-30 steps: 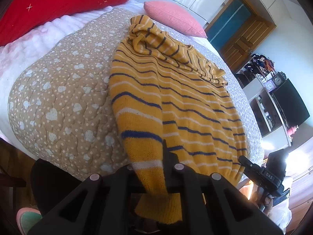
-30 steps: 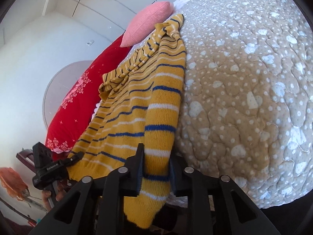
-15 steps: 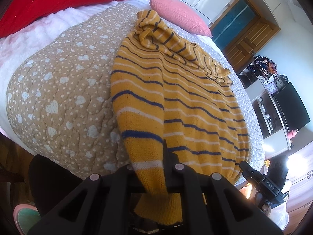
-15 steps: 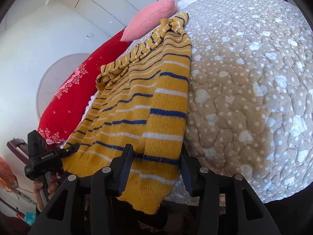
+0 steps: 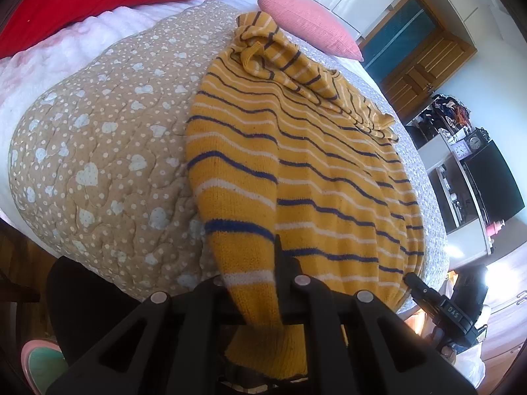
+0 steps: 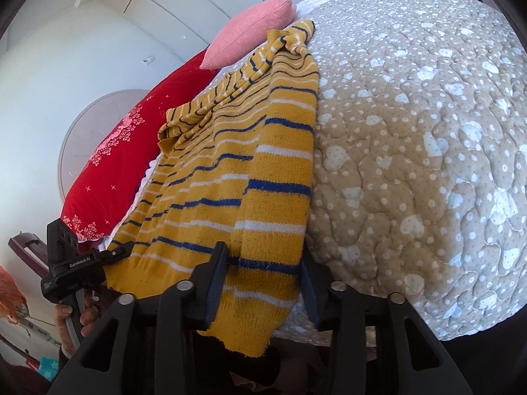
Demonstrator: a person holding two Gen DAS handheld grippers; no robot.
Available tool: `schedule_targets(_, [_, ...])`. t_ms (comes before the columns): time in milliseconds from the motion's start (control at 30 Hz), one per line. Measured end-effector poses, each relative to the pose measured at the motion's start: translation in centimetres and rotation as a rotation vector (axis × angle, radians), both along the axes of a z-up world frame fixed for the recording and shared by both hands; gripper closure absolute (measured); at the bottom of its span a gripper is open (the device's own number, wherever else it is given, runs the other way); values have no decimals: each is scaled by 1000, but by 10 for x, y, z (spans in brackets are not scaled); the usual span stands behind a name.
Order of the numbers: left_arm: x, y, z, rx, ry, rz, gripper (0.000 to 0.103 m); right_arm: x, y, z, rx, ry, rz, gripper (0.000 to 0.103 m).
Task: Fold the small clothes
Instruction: 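Lift the hem with both grippers and fold it toward the collar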
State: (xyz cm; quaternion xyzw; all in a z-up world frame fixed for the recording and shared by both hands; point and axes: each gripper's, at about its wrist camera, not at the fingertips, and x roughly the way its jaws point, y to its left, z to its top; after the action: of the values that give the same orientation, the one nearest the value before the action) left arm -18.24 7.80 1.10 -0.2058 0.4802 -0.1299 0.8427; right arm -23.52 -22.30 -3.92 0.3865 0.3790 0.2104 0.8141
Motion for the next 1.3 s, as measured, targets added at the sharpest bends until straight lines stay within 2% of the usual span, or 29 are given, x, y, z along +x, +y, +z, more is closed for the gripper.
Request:
schedule_targets(33, [0,0,2,-2,-6,0,95,0,-1,0,10,-1,1,81])
schedule_targets(133, [0,1,10,-6,-29,-7,95,2,-6,4,59,-6,8,86])
schedule_targets(267, [7,7,17,-50,-43,-12,95,13,-8,25,74,-49,30,88])
schedule_targets(467, [37,20,31,-155,-51,1,95,55,-7,71,139,-145,59,88])
schedule_targets(600, [86,25,55,-186,-76,17,95,100,-9,103,175,-203,57,89])
schedule_targets(733, [155,22,77,-158,-105,44,95,168,-10,125,165,-216,19,89])
schedule_targets(833, [221,12,72,-147,-58,54,95,225,-11,123,155,-164,-18,89])
schedule_targets(900, [265,4,61,-126,8,57,95,261,-10,114,99,-112,-57,89])
schedule_targets(1000, [305,6,47,-199,69,76,95,302,-12,95,30,-30,-115,87])
schedule_targets(1033, [313,10,46,-231,71,92,93,310,-15,88,23,-8,-134,83])
schedule_targets(1067, [319,13,45,-267,68,104,87,316,-18,83,23,11,-156,76])
schedule_targets(1100, [325,15,45,-304,67,103,83,322,-25,76,41,27,-183,58])
schedule_targets(1133, [330,16,45,-329,68,100,71,325,-31,71,65,31,-201,45])
schedule_targets(1167, [333,17,46,-338,64,105,62,327,-37,67,88,38,-225,41])
schedule_targets(1233, [336,20,48,-345,47,120,52,331,-51,62,101,64,-285,26])
schedule_targets(1300, [338,27,53,-357,23,139,45,335,-63,62,92,78,-311,26])
